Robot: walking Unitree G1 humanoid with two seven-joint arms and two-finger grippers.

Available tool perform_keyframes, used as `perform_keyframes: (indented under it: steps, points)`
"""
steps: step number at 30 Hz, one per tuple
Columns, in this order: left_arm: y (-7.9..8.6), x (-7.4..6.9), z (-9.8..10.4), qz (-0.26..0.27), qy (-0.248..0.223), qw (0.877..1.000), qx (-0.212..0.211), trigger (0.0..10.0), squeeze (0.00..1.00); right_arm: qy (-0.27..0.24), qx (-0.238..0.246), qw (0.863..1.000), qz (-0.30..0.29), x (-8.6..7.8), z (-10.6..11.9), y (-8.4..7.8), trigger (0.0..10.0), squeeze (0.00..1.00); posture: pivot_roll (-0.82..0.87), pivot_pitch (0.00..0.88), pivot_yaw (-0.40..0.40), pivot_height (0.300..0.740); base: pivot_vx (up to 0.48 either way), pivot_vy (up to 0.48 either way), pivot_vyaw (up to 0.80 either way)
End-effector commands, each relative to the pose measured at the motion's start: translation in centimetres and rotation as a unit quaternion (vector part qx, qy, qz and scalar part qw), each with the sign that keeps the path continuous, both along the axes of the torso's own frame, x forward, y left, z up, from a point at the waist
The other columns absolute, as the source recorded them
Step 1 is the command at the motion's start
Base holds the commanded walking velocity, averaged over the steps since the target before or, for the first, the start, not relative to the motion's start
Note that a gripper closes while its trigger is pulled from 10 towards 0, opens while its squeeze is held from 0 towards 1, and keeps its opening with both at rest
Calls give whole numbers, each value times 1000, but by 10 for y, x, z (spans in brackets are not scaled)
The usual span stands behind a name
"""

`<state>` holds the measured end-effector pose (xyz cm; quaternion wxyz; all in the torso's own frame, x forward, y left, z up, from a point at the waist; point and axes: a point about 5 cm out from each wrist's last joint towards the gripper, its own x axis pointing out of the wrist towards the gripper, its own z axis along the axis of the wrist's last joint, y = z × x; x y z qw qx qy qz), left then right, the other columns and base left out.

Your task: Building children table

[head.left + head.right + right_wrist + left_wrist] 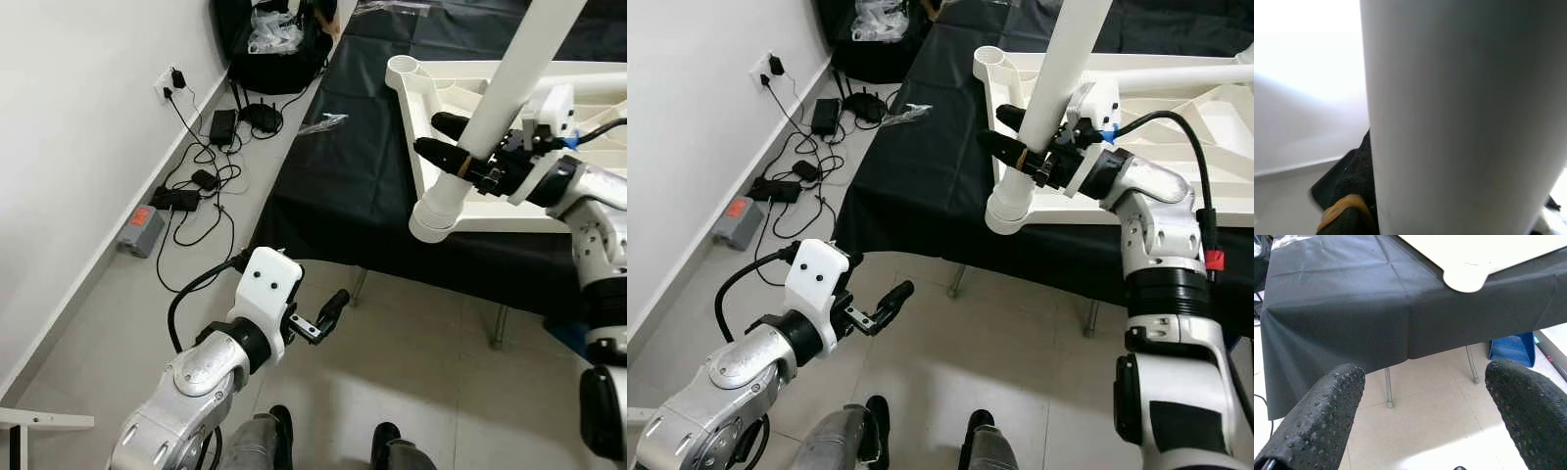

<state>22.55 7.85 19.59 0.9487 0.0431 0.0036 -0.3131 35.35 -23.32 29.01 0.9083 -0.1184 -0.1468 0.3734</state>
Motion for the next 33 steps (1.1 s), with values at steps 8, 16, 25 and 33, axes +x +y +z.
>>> perform_keyframes:
  steps: [8,16,25,33]
  points:
    - [0,0,-4,-2,6,1000,3,10000,0,95,15,982,-160,14,-42,-19,10000,0,189,309,28,740,0,0,0]
    - [1,1,-4,-1,5,1000,4,10000,0,118,56,942,-310,26,-53,-29,10000,0,195,314,21,740,0,0,0]
    - [2,2,-4,0,3,1000,6,10000,0,103,75,919,-373,28,-52,-31,10000,0,192,321,26,740,0,0,0]
    - [3,3,-4,1,3,1000,6,10000,0,86,104,865,-484,28,-54,-39,10000,0,192,326,23,740,0,0,0]
